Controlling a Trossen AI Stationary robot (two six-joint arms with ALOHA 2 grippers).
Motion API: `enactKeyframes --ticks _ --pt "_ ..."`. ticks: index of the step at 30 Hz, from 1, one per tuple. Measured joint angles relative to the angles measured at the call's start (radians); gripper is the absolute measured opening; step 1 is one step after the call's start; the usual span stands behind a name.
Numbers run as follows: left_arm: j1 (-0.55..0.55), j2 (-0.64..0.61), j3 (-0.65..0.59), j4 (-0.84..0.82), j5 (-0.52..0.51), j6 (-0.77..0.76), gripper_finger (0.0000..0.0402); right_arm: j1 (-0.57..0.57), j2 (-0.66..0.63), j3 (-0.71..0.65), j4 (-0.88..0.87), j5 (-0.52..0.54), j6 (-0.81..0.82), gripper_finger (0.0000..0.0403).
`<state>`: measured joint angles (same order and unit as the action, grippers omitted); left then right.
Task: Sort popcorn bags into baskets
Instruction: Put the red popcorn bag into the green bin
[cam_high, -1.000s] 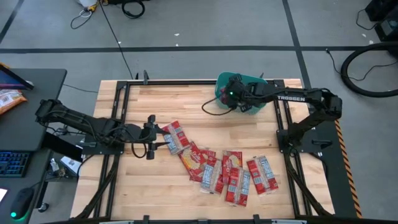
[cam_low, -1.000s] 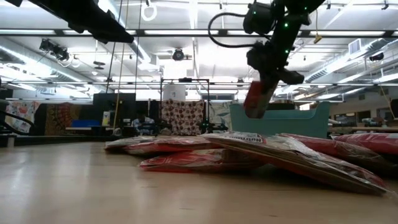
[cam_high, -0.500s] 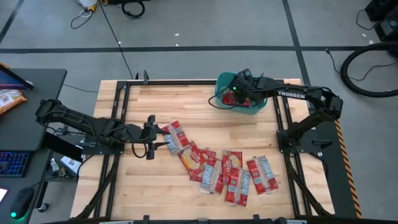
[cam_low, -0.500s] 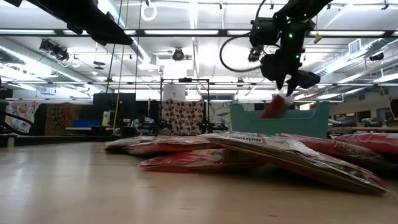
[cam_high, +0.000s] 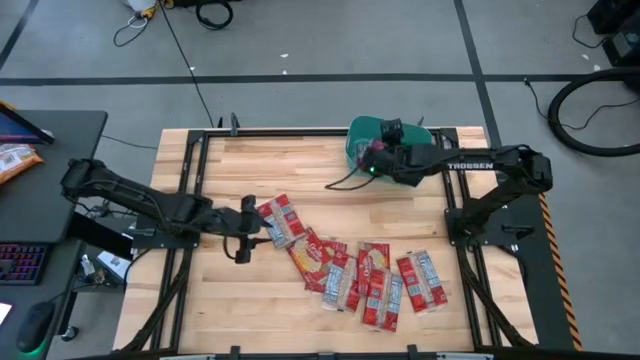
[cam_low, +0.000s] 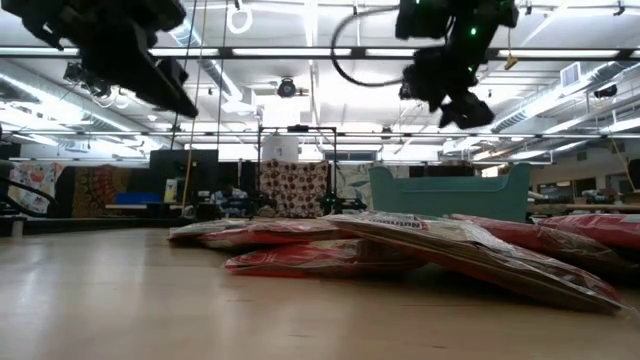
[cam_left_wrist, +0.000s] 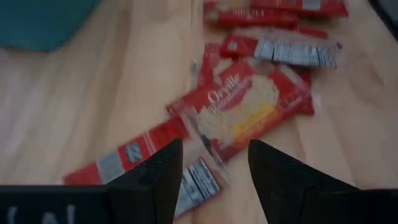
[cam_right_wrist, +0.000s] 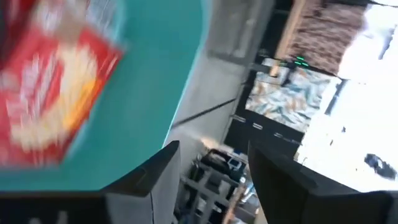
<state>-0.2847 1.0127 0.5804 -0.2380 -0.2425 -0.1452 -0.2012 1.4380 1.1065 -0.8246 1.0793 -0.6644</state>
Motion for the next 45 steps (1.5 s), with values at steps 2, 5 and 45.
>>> enactKeyframes --ticks 2,5,45 --pt "-0.011 0.041 0.000 0.000 0.003 -0.030 0.0188 0.049 0.000 0.000 0.037 0.046 0.091 0.0190" --pt "-0.038 0.112 0.000 0.004 -0.017 -0.060 0.0188 0.118 0.000 0.000 0.098 0.073 0.183 0.0188" --pt "-0.184 0.652 0.012 0.244 -0.457 -0.008 0.0155 0.371 0.001 0.000 0.349 -0.238 0.437 0.0175"
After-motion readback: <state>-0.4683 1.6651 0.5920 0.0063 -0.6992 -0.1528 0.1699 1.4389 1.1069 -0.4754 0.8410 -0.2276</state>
